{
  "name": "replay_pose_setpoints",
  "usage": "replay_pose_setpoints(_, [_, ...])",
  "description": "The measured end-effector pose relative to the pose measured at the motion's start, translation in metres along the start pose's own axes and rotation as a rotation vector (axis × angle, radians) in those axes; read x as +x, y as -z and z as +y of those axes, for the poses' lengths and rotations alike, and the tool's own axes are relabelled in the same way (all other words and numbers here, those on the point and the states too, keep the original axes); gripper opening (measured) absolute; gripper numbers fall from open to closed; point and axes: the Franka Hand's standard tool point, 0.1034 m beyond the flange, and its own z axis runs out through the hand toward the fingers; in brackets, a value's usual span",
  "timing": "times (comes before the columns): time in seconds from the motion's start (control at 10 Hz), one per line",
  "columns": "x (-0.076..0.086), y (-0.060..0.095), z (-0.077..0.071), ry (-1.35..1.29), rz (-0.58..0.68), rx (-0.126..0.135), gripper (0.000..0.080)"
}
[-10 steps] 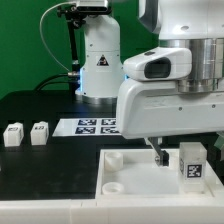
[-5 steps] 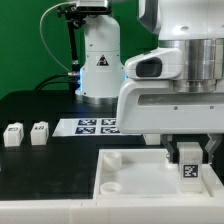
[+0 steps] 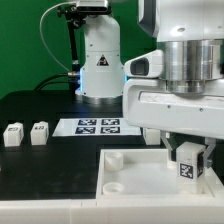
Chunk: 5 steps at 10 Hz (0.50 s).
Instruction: Assemble one leg
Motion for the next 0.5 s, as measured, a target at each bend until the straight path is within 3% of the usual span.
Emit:
replay_pose_setpoints(0.1, [-0.0055,-0.0002,-0.0022,-0.262,0.0,0.023,0.0294])
replay_pose_setpoints(0.2, [-0.0083,0.0005,-0.0038,-0.369,0.002,0.019,0.0294])
replay_pose_setpoints(0.4, [-0.0087,-0.0004,-0.005,-0.855,-0.019,0.093,0.0295])
replay_pose_setpoints(0.5, [-0.0082,-0.0003,-0.0053,-0.92,-0.014,0.092,0.0297])
